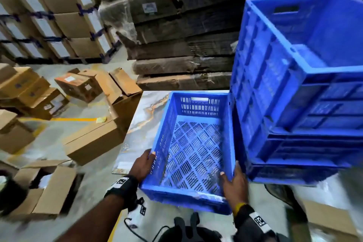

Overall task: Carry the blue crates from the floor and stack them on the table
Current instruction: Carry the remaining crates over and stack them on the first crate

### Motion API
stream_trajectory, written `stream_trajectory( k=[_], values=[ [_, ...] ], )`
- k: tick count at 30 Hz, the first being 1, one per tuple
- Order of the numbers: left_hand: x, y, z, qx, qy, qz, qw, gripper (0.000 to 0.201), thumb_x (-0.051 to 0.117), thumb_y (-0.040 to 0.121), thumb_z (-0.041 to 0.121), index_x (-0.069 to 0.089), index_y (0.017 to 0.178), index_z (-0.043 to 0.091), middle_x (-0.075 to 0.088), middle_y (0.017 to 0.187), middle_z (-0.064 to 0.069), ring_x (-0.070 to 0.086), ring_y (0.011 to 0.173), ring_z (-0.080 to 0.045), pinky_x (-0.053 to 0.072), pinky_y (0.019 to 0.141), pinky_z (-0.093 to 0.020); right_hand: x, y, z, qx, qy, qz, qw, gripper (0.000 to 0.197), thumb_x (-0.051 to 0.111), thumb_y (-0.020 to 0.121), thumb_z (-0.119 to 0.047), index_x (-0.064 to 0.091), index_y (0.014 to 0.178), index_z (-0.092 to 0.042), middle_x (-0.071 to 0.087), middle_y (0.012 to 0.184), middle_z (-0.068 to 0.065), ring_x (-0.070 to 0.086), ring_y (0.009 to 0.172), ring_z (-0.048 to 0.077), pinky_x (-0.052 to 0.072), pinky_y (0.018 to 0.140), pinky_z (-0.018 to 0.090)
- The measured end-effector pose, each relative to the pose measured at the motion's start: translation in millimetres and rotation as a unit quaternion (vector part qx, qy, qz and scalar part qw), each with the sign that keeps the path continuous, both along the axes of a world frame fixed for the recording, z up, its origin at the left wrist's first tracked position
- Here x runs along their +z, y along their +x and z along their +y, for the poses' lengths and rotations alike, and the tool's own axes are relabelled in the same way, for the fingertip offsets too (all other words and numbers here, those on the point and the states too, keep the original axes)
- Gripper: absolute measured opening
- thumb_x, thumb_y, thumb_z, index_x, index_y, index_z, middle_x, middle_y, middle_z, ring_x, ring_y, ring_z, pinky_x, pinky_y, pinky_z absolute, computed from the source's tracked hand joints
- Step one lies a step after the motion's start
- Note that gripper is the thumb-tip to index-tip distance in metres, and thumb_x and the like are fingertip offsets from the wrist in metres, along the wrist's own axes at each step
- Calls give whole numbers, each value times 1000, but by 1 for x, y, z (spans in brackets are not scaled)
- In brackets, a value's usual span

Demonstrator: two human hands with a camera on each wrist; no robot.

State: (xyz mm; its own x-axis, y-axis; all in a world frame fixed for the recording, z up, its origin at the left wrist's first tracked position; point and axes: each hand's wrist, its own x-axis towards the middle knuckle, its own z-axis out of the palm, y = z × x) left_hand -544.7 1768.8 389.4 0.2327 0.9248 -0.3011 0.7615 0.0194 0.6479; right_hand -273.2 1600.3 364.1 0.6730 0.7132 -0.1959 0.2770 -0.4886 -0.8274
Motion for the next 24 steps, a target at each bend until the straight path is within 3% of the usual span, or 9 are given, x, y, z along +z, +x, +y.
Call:
stream_trajectory(
  k=[3,7,11,13,15,17,19,21,24],
  values=[
    [9,-9,-33,11,21,-48,999,66,34,92,55,42,150,23,64,137,-10,64,120,-34,49,92,-40,8,-2,-20,22,5,-21,1000,78,67,86,-30,26,151,-15,46,142,17,47,127,34,42,104,45],
    [16,-25,-66,11,35,-91,995,75,43,86,57,35,155,27,60,144,-6,63,124,-30,51,98,-41,37,-13,-41,14,29,-10,999,73,68,85,-31,32,149,-21,52,134,15,53,117,31,46,97,41],
    [25,-41,-87,-20,78,-75,994,64,64,92,38,41,151,33,64,139,-4,65,120,-27,52,94,-37,64,-27,-61,7,57,-21,998,62,68,86,-25,43,142,-15,59,121,9,52,96,17,41,83,27],
    [32,-48,-97,-11,90,-68,994,59,68,94,28,46,149,32,64,139,-7,65,120,-29,50,93,-36,78,-35,-71,13,66,-30,997,60,68,86,-25,45,141,-16,61,120,9,50,93,14,41,82,26],
    [45,-54,-103,-3,105,-80,991,55,69,95,27,49,146,35,65,137,-10,66,115,-29,51,91,-37,88,-41,-79,20,73,-33,997,55,67,86,-28,49,137,-21,59,107,6,53,90,15,43,81,27],
    [66,-62,-110,11,136,-97,986,51,67,96,26,52,142,38,68,131,-12,67,104,-28,52,84,-37,101,-46,-86,20,88,-50,995,57,66,84,-36,49,137,-29,57,105,1,57,95,17,45,83,28],
    [96,-68,-114,22,152,-101,983,45,64,97,27,53,137,44,71,121,-13,63,92,-24,53,79,-39,118,-49,-93,21,96,-73,992,59,65,84,-37,47,139,-27,58,115,1,57,103,15,44,88,27],
    [131,-64,-121,30,157,-97,982,43,61,99,27,53,137,46,70,115,-10,62,91,-23,52,78,-40,141,-51,-98,28,115,-84,989,60,66,84,-35,47,140,-27,58,130,1,56,114,13,44,98,28],
    [200,-87,-131,45,246,-117,961,37,53,103,19,56,128,47,64,121,-3,61,100,-23,44,80,-39,191,-56,-105,34,168,-105,980,59,67,84,-31,47,140,-31,57,132,-2,52,109,3,43,101,28]
  ],
)
